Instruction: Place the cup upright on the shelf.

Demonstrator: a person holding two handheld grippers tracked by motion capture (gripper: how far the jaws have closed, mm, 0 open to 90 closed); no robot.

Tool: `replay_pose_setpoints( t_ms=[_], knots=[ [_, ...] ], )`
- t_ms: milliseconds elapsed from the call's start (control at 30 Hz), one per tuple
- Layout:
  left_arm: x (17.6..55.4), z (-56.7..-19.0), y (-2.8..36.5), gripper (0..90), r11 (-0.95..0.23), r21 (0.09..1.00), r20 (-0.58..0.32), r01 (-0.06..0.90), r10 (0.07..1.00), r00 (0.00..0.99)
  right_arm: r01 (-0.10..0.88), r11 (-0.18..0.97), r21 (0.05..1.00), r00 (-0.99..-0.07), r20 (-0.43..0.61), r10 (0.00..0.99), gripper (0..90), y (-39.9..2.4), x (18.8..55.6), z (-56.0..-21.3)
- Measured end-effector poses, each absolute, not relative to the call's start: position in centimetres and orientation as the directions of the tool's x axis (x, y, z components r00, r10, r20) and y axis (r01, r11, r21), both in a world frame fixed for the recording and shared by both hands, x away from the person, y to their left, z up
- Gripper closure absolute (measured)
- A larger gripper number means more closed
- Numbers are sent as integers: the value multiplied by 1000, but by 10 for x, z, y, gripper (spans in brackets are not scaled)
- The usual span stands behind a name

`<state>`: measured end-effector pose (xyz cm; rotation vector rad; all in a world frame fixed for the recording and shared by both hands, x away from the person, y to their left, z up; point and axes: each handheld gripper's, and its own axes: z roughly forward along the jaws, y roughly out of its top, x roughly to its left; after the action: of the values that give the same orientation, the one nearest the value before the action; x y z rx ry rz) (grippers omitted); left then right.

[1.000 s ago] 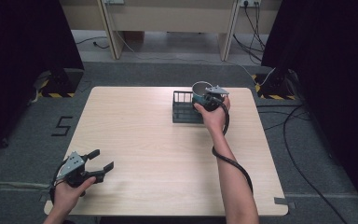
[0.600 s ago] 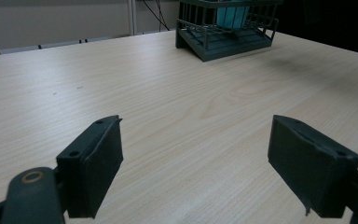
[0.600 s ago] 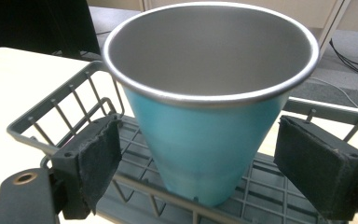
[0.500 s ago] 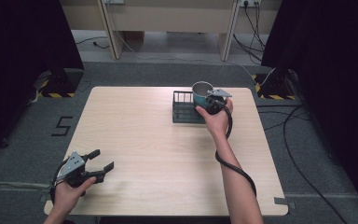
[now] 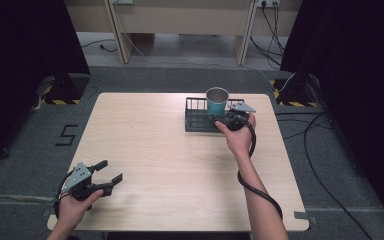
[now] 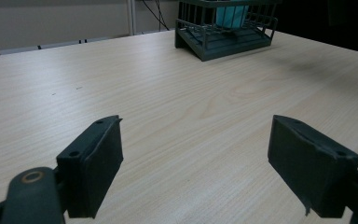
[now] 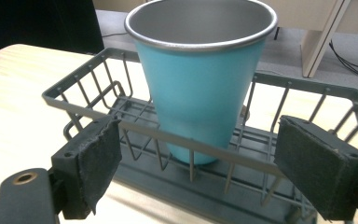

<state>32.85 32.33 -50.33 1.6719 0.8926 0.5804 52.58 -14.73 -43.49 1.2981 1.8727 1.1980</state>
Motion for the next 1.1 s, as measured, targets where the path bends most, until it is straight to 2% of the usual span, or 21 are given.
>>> replay_pose_setpoints(
  t_ms=[1100],
  knots=[
    [329,-504,322,172,-124,956,-63,267,799,598,418,140,898,-385,36,922,155,-180,460,-439]
  ],
)
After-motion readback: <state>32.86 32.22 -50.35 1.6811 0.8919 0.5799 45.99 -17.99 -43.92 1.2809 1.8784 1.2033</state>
